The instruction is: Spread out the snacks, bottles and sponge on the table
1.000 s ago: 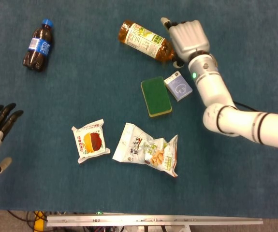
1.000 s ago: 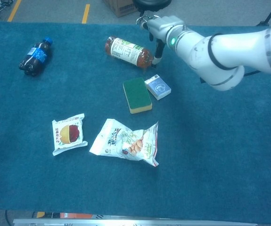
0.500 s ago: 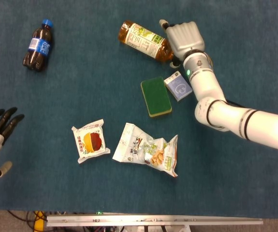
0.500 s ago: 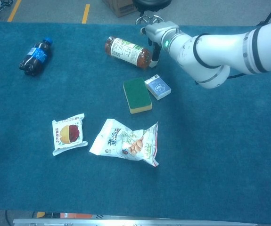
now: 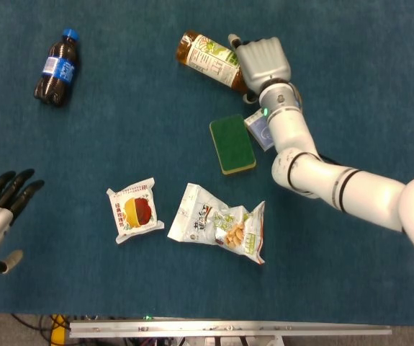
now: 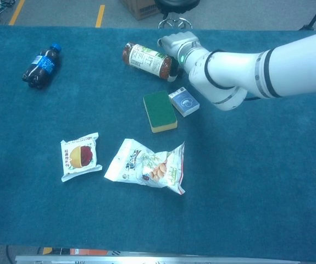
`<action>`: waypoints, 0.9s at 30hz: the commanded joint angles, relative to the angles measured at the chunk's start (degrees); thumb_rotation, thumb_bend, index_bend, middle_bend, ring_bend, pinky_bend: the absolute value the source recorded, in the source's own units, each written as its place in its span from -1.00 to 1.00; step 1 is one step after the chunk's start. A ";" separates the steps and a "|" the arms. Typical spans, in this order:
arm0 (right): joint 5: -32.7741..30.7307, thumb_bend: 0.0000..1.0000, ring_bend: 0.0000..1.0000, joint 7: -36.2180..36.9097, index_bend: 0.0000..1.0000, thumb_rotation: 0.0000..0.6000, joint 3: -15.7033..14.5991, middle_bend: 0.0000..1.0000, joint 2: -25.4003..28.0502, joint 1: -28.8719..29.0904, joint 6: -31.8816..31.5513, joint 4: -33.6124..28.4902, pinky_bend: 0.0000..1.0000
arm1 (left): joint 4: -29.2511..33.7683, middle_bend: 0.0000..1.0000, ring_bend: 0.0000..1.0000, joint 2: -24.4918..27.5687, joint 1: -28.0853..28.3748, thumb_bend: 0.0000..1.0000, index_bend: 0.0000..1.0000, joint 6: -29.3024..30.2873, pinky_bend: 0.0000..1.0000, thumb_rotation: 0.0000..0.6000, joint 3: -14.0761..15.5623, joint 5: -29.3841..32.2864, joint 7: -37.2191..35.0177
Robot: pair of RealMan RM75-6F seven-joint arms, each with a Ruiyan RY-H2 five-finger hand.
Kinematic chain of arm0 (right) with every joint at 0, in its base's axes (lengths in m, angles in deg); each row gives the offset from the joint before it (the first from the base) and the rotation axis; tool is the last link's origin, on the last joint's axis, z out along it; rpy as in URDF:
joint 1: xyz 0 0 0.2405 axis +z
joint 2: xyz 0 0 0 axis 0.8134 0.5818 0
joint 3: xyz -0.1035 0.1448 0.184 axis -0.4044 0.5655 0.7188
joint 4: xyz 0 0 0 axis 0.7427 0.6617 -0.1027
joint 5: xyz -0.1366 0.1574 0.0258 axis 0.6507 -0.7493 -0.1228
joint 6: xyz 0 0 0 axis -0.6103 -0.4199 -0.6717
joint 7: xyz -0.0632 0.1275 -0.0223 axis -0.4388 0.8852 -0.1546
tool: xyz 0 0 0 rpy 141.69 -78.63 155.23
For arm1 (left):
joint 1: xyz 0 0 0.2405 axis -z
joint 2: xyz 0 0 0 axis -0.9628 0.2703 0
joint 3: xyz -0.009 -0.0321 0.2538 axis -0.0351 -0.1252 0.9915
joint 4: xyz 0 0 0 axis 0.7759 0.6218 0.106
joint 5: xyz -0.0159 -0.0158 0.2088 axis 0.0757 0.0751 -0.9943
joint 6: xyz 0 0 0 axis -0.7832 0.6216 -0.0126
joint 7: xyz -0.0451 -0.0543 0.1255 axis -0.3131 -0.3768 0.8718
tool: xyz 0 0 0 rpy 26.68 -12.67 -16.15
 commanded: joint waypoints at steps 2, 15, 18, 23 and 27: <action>0.45 -0.70 -0.44 -0.55 -0.79 1.00 0.36 -0.41 -1.10 0.11 0.04 0.99 -0.12 | 0.17 -1.00 -1.00 0.24 -0.15 -0.52 -1.00 -0.28 -0.67 1.00 -0.18 -0.40 -0.28; 6.18 -0.70 -0.28 -0.30 -0.28 1.00 1.56 -0.26 -4.73 -0.79 -2.21 5.85 0.10 | 0.23 -1.00 -1.00 0.74 -0.73 -0.52 -1.00 -1.37 -0.68 1.00 -0.18 -2.38 -1.03; 7.73 -0.70 -0.21 0.29 -0.15 1.00 2.04 -0.19 -5.26 -1.40 -2.15 6.72 0.18 | 0.33 -1.00 -1.00 0.81 -0.82 -0.52 -1.00 -1.55 -0.68 1.00 -0.25 -2.74 -1.10; 10.36 -0.70 -0.10 1.20 -0.06 1.00 2.52 -0.08 -4.16 -2.84 -1.80 5.57 0.29 | 0.25 -1.00 -1.00 0.76 -1.07 -0.52 -1.00 -1.57 -0.68 1.00 -0.47 -3.04 -1.23; 12.55 -0.71 -0.08 1.57 -0.06 1.00 1.98 -0.06 -1.76 -4.61 -2.41 2.31 0.31 | 0.20 -1.00 -1.00 0.69 -1.13 -0.52 -1.00 -1.89 -0.68 1.00 -0.66 -2.93 -1.21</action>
